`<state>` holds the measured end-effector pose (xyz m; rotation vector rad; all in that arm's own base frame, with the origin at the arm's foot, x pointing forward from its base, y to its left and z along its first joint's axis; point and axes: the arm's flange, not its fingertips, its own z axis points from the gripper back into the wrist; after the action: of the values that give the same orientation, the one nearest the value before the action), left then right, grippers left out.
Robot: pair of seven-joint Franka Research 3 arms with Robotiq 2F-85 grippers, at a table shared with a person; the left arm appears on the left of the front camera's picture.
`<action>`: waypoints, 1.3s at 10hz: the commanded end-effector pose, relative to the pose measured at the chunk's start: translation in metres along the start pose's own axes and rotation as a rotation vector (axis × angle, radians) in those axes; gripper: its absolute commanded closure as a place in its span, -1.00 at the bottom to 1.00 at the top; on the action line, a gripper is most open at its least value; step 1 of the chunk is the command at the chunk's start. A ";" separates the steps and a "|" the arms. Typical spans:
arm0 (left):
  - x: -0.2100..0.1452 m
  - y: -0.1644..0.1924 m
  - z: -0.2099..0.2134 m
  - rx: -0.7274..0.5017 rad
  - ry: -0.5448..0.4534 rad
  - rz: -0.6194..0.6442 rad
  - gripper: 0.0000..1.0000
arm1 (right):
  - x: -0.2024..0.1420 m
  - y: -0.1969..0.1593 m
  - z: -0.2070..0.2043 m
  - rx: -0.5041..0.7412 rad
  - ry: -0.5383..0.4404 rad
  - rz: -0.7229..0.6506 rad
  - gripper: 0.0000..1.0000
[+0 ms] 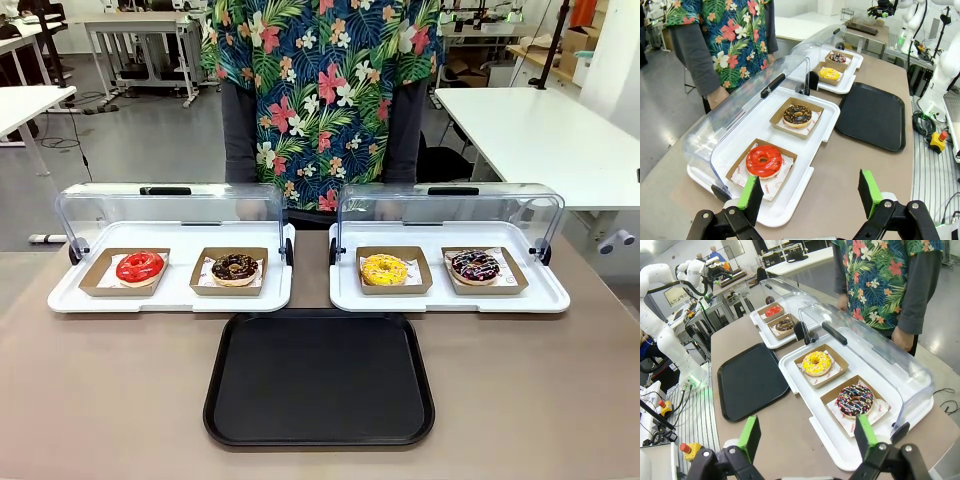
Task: Move the fourth donut from the left to the tray.
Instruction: Pick up the Paper togo box containing the Donut indicated by the person and place it on the Handle tray.
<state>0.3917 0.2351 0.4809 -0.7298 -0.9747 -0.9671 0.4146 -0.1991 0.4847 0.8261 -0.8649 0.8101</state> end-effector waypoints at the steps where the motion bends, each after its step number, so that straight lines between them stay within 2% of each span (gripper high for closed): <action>1: 0.001 -0.001 0.001 -0.009 -0.008 0.006 -1.00 | 0.002 0.000 -0.002 0.002 -0.025 0.014 -1.00; 13: 0.001 -0.001 0.001 -0.009 -0.008 0.006 -1.00 | 0.002 0.000 -0.002 0.002 -0.025 0.014 -1.00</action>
<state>0.3917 0.2351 0.4809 -0.7298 -0.9747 -0.9671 0.4146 -0.1991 0.4847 0.8261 -0.8649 0.8101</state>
